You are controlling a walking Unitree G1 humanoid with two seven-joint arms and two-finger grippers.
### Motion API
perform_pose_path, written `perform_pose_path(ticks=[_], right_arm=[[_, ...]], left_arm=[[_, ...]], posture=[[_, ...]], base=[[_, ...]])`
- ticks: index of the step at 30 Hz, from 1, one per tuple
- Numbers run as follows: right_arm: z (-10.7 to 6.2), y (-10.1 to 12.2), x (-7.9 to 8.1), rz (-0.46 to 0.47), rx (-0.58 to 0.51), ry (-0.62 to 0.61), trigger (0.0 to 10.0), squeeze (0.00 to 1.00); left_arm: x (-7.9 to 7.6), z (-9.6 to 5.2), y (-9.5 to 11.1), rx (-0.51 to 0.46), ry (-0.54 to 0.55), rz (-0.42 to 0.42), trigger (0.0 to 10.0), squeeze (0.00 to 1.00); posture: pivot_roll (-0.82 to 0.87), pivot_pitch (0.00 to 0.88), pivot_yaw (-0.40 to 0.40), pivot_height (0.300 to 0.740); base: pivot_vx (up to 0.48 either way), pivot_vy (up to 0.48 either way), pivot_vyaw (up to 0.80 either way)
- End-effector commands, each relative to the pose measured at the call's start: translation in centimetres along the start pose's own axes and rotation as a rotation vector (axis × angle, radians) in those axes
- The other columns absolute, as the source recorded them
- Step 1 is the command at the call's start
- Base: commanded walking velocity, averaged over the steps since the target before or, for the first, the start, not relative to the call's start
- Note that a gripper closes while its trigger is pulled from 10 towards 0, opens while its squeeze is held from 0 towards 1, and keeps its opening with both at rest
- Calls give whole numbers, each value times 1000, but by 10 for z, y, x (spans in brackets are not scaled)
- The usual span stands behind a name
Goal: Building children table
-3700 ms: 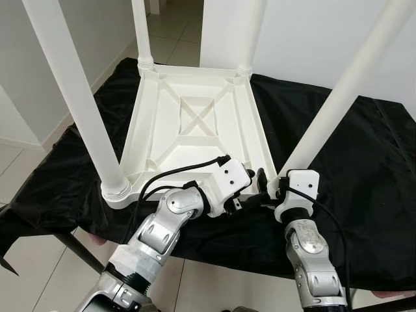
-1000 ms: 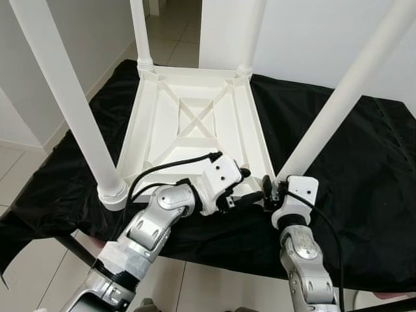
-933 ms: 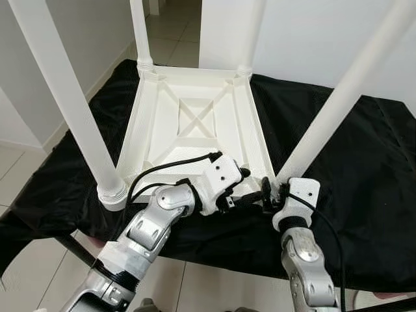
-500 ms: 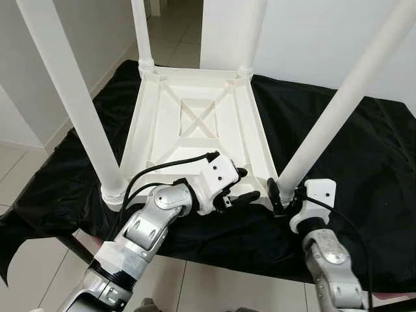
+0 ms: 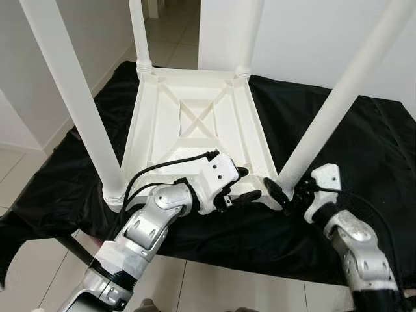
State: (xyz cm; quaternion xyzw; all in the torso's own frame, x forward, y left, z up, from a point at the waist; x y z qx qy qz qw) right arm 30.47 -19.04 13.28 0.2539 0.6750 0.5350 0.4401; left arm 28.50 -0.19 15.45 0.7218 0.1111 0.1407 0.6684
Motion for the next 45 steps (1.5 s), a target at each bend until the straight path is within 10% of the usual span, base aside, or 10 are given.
perform_pose_path(ticks=[1,6,7,8,9,12,21,27,28,45], right_arm=[[3,-2,1,5,1,42,10000,0],[15,2,-2,-5,-14,102,10000,0],[17,1,-2,-4,-10,120,4784,0],[17,1,-2,-4,-10,120,4784,0],[18,-1,-1,-2,-6,129,431,0],[17,-4,-1,4,0,131,0,0],[5,-16,4,53,9,120,0,0],[5,-13,4,41,9,39,3333,0],[6,-11,4,56,2,-15,10000,0],[10,-8,27,212,110,-631,10000,0]], left_arm=[[-4,1,5,-3,-47,18,10000,0],[-11,-3,2,16,-105,12,10000,0],[-14,-4,0,26,-126,7,10000,0],[-14,-4,0,26,-126,7,10000,0],[-16,-5,-1,35,-140,6,10000,0],[-17,-6,-2,40,-145,5,10000,0],[-19,-7,-4,45,-141,-3,10000,0],[-20,-7,-4,44,-141,-5,10000,0],[-20,-7,-4,43,-140,-7,10000,0],[-24,-6,-7,49,-145,-19,10000,0]], posture=[[35,0,-32,740],[43,0,-35,740],[47,0,-37,740],[47,0,-37,740],[51,0,-40,740],[56,0,-45,740],[53,0,-49,740],[46,3,-54,740],[41,4,-59,740],[40,0,-69,740]], base=[[0,0,0],[0,0,0],[0,0,0],[0,0,0],[0,0,0],[0,0,0],[0,0,0],[0,0,0],[0,0,0],[0,0,0]])
Point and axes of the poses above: a point about 5 cm out from each wrist's last joint towards the gripper, its own z axis pointing out of the wrist towards the gripper, its own y axis along the axis of the wrist's last joint, x = y × z, the point moved 3 cm from there along z, pointing out of the wrist towards the gripper, and after that the axes turned 10 degrees about -z, right-handed, at the moved point
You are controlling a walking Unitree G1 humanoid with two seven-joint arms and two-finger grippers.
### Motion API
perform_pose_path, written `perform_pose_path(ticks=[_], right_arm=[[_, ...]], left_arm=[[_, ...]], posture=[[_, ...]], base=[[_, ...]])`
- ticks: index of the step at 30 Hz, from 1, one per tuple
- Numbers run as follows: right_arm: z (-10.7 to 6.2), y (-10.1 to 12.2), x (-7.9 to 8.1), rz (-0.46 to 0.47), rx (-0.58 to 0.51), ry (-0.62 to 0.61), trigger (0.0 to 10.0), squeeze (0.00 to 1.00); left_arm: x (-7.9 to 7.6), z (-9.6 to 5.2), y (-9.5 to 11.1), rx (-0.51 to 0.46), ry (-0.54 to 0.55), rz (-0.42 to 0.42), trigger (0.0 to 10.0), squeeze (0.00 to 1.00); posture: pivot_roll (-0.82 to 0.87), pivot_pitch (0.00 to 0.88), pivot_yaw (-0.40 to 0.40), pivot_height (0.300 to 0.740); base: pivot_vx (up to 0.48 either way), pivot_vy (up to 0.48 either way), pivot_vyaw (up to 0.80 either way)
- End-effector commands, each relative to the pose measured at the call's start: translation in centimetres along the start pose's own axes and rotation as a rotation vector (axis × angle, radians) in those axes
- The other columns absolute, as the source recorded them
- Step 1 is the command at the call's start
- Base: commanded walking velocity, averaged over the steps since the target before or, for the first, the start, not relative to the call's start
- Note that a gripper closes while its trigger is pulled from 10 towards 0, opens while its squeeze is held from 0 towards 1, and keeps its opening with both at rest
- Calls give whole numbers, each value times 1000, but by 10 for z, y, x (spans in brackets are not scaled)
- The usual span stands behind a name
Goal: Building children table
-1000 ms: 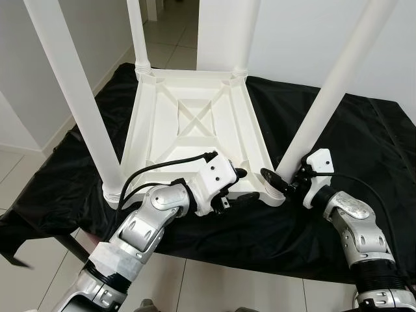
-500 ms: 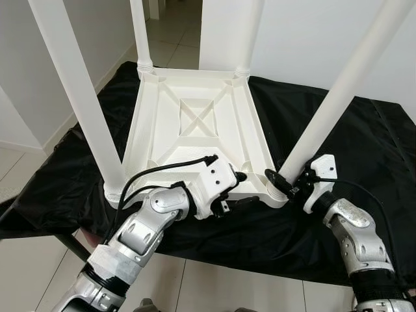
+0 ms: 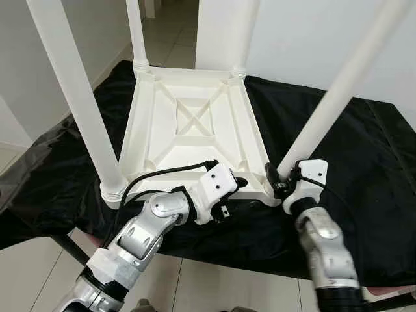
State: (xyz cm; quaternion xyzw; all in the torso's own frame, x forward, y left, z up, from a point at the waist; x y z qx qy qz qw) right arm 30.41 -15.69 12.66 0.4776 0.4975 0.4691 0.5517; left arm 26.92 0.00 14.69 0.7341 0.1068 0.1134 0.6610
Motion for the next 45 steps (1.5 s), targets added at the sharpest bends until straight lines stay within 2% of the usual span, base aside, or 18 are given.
perform_pose_path(ticks=[1,3,5,8,10,11,22,23,24,25,26,28,29,32,34,37,40,45], right_arm=[[-4,-10,-3,-4,59,-87,10000,0],[-5,-9,0,9,57,-98,10000,0],[-5,-4,12,10,43,-63,10000,0],[-5,-2,14,4,42,-55,10000,0],[-6,-2,9,-8,45,-62,10000,0],[-8,-3,5,3,47,-70,10000,1000],[-16,2,-13,-10,6,-56,10000,1000],[-18,3,-18,-52,-13,17,10000,0],[-18,3,-18,-52,-13,17,10000,0],[-19,3,-23,-91,-26,112,10000,0],[-19,3,-23,-91,-26,112,10000,0],[-16,2,-31,-156,-40,268,10000,0],[-14,2,-35,-171,-43,307,10000,0],[-11,3,-37,-160,-49,358,10000,0],[-4,4,-37,-167,-51,457,10000,0],[1,4,-37,-189,-49,495,10000,0],[10,0,-29,-187,-34,611,10000,0],[14,-2,-26,-194,-32,646,10000,0]], left_arm=[[-9,1,0,18,-97,8,10000,0],[-9,2,0,17,-96,9,10000,0],[-7,2,2,11,-89,9,10000,0],[-6,2,3,9,-86,9,10000,0],[-6,2,3,7,-83,10,10000,0],[-5,2,4,6,-79,10,10000,0],[-1,0,6,-1,-57,11,10000,0],[-1,0,6,-3,-57,6,10000,0],[-1,0,6,-3,-57,6,10000,0],[-2,-1,6,-3,-58,3,10000,0],[-2,-1,6,-3,-58,3,10000,0],[-4,-3,5,1,-68,4,10000,0],[-5,-3,4,4,-73,7,10000,0],[-5,-4,4,8,-79,10,10000,0],[-3,-5,4,11,-74,13,10000,0],[-1,-6,5,12,-72,15,10000,0],[3,-6,6,13,-52,25,10000,0],[4,-6,7,13,-50,27,10000,0]], posture=[[41,0,-70,740],[41,0,-70,740],[38,0,-63,740],[38,0,-63,740],[39,0,-60,740],[39,0,-58,740],[45,0,-53,740],[45,0,-49,740],[45,0,-49,740],[42,0,-46,740],[42,0,-46,740],[42,0,-46,740],[42,0,-46,740],[43,0,-45,740],[52,1,-46,740],[52,1,-46,740],[64,0,-53,740],[69,0,-52,740]], base=[[0,0,0],[0,0,0],[0,0,0],[0,0,0],[0,0,0],[0,0,0],[0,0,0],[0,0,0],[0,0,0],[0,0,0],[0,0,0],[0,0,0],[0,0,0],[0,0,0],[0,0,0],[0,0,0],[0,0,0],[0,0,0]])
Point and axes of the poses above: a point about 5 cm out from each wrist's last joint towards the gripper, its own z axis pointing out of the wrist towards the gripper, its own y axis along the axis of the wrist's last joint, x = y × z, the point moved 3 cm from there along z, pointing out of the wrist towards the gripper, and after that the axes turned 10 degrees about -z, right-handed, at the moved point
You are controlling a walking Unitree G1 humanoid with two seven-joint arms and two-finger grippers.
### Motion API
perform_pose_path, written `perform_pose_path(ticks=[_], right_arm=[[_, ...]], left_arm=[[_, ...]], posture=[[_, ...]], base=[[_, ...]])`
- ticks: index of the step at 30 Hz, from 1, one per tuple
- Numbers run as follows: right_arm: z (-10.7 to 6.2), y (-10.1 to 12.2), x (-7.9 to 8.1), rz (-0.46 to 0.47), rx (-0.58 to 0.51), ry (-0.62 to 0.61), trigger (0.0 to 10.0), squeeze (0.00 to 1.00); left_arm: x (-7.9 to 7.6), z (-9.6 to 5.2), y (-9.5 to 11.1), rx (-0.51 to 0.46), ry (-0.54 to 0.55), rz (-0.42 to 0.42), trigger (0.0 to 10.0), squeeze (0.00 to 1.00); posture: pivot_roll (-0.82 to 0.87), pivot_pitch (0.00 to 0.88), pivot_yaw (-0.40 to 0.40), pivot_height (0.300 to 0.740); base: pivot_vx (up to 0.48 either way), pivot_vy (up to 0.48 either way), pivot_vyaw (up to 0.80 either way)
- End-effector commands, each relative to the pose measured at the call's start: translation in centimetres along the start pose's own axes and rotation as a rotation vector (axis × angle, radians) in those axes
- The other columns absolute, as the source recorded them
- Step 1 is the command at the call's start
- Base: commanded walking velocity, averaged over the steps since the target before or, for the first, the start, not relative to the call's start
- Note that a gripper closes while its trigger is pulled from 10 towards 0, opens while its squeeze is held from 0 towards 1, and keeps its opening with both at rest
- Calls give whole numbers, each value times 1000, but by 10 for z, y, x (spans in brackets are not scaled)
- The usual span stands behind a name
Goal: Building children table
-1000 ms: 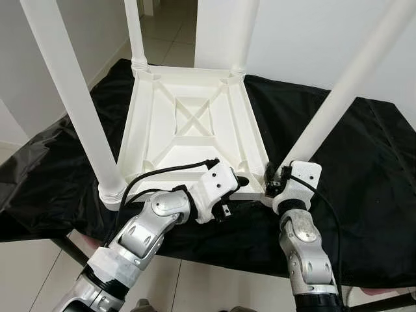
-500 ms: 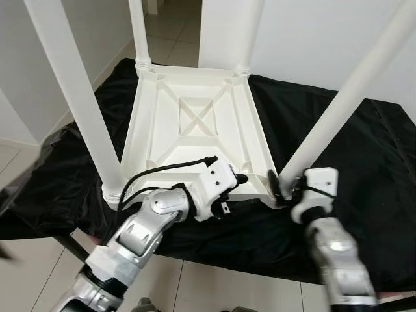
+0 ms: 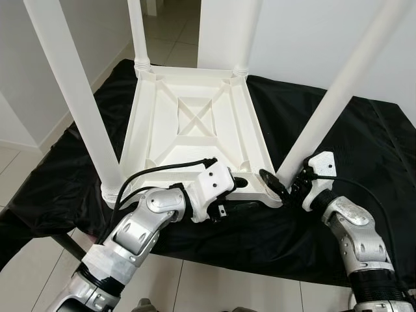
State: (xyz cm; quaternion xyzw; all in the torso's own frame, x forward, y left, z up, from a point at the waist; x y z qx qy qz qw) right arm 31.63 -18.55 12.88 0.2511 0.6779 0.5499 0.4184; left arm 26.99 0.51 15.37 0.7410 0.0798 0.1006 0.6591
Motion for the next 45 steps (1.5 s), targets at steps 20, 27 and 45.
perform_pose_path(ticks=[20,27,45], right_arm=[[-9,-19,3,52,24,60,667,0],[-11,-29,6,63,119,-104,10000,0],[-4,-20,37,156,196,-641,10000,0]], left_arm=[[0,3,4,-10,-9,-3,10000,0],[-2,5,3,-11,-12,-8,10000,0],[-4,6,1,-10,-24,-14,10000,0]], posture=[[61,0,-57,740],[60,0,-62,740],[59,0,-65,740]], base=[[0,0,0],[0,0,0],[0,0,0]])
Point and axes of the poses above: a point about 5 cm out from each wrist's last joint towards the gripper, its own z axis pointing out of the wrist towards the gripper, its own y axis along the axis of the wrist's last joint, x = y × z, the point moved 3 cm from there along z, pointing out of the wrist towards the gripper, and after that the axes turned 10 degrees about -z, right-handed, at the moved point
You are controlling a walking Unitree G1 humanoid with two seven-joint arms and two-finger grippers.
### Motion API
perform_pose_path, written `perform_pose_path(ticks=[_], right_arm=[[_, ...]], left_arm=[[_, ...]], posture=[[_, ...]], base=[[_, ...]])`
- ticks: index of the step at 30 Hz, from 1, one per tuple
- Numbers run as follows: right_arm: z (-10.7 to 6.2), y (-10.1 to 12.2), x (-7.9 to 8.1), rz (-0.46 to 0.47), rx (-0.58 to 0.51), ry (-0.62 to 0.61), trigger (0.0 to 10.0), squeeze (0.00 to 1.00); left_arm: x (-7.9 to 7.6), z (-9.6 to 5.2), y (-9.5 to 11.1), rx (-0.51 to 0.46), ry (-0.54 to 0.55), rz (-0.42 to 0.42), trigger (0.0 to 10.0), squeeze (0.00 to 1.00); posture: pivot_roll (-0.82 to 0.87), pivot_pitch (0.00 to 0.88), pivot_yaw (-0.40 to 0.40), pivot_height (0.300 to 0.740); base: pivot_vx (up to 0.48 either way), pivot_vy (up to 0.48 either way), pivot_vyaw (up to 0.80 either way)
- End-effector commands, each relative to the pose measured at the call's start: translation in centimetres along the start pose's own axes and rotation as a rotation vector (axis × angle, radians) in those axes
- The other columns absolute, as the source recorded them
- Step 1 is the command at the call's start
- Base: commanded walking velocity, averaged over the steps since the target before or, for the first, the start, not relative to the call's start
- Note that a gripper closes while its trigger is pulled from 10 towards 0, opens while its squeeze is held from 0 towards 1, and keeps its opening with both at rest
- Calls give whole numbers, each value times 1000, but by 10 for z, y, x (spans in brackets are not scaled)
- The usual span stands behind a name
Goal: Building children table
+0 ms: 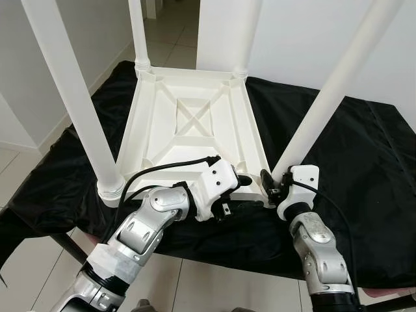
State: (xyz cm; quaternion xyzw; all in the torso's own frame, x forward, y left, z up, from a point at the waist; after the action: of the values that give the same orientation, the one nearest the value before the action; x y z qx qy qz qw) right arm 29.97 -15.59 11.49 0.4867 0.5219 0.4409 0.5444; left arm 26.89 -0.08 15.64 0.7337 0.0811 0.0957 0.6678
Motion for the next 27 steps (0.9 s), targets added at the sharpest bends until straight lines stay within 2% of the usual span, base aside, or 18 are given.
perform_pose_path(ticks=[1,3,6,9,10,13,14,22,23,27], right_arm=[[-4,-17,-5,-25,89,-91,10000,0],[-5,-16,-1,-5,102,-141,10000,0],[-5,-11,2,-12,83,-126,10000,0],[-6,-9,-1,-23,80,-129,10000,0],[-6,-8,-3,-27,77,-134,10000,443],[-7,-8,-5,-31,78,-144,10000,443],[-8,-6,-6,-21,71,-149,10000,1000],[-12,-1,-11,-29,29,-117,10000,1000],[-14,-1,-11,-28,15,-62,10000,0],[-16,1,-13,-41,-13,34,10000,0]], left_arm=[[-2,1,-2,11,-19,-3,10000,0],[-2,1,-2,9,-19,-3,10000,0],[-3,1,-2,11,-24,-7,10000,0],[-4,1,-3,13,-30,-5,10000,0],[-4,1,-2,13,-30,-4,10000,0],[-4,1,-2,13,-29,-4,10000,0],[-3,1,-2,11,-26,-3,10000,0],[-4,0,-3,11,-20,-8,10000,0],[-4,-1,-3,10,-18,-10,10000,0],[-4,-1,-3,10,-17,-11,10000,0]], posture=[[59,0,-65,740],[61,0,-64,740],[61,0,-64,740],[62,0,-59,740],[67,0,-62,740],[68,0,-63,740],[70,0,-67,740],[73,0,-74,740],[73,0,-74,740],[73,0,-75,740]], base=[[0,0,0],[0,0,0],[0,0,0],[0,0,0],[0,0,0],[0,0,0],[0,0,0],[0,0,0],[0,0,0],[0,0,0]])
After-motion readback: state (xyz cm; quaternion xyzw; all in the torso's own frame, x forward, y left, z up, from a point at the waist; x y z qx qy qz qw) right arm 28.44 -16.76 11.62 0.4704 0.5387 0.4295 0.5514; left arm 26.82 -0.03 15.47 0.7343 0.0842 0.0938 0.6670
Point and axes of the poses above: a point about 5 cm out from each wrist's last joint towards the gripper, its own z axis pointing out of the wrist towards the gripper, its own y axis along the axis of the wrist's last joint, x = y × z, the point moved 3 cm from there along z, pointing out of the wrist towards the gripper, and after that the axes turned 10 degrees about -z, right-handed, at the moved point
